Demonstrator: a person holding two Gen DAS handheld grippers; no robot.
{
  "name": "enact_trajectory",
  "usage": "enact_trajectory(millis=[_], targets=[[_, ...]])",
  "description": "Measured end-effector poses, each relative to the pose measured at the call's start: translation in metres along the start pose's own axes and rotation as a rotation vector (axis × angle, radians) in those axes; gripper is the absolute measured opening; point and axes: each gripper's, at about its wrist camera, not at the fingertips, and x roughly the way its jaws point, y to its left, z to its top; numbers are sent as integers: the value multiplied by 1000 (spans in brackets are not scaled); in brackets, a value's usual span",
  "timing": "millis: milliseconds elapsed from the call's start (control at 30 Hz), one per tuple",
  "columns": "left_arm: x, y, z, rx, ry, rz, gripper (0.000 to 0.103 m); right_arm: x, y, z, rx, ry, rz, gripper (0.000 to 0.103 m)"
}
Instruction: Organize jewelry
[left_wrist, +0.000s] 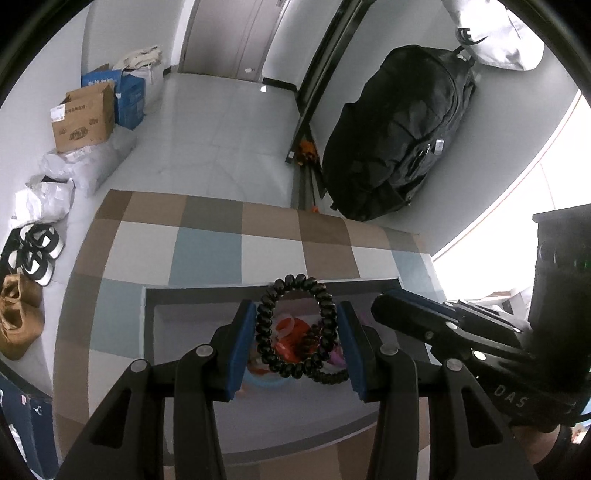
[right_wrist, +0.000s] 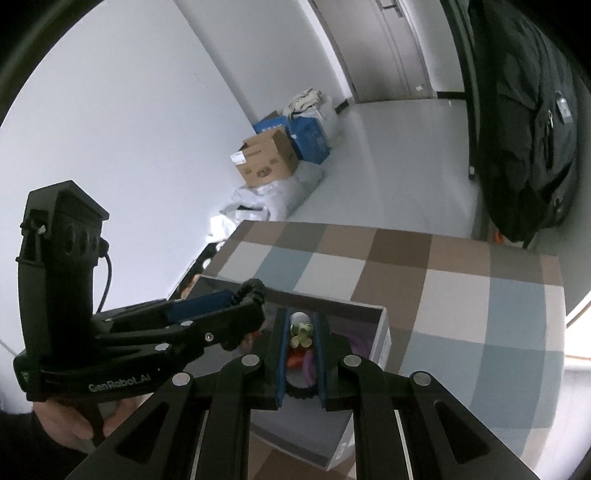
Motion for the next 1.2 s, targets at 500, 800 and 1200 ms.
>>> enact_trajectory(millis=[500,800,1200], targets=[[-15,-11,1,37,-97,45,68,-34,-10,3,42,-122,-2,61],[-31,-9,1,31,-199,142,73,-48,9,-6,-22,-187,-18,94],[-72,-10,-22,0,-348,206,84,-86,35,-36,-89,-314,-67,103]])
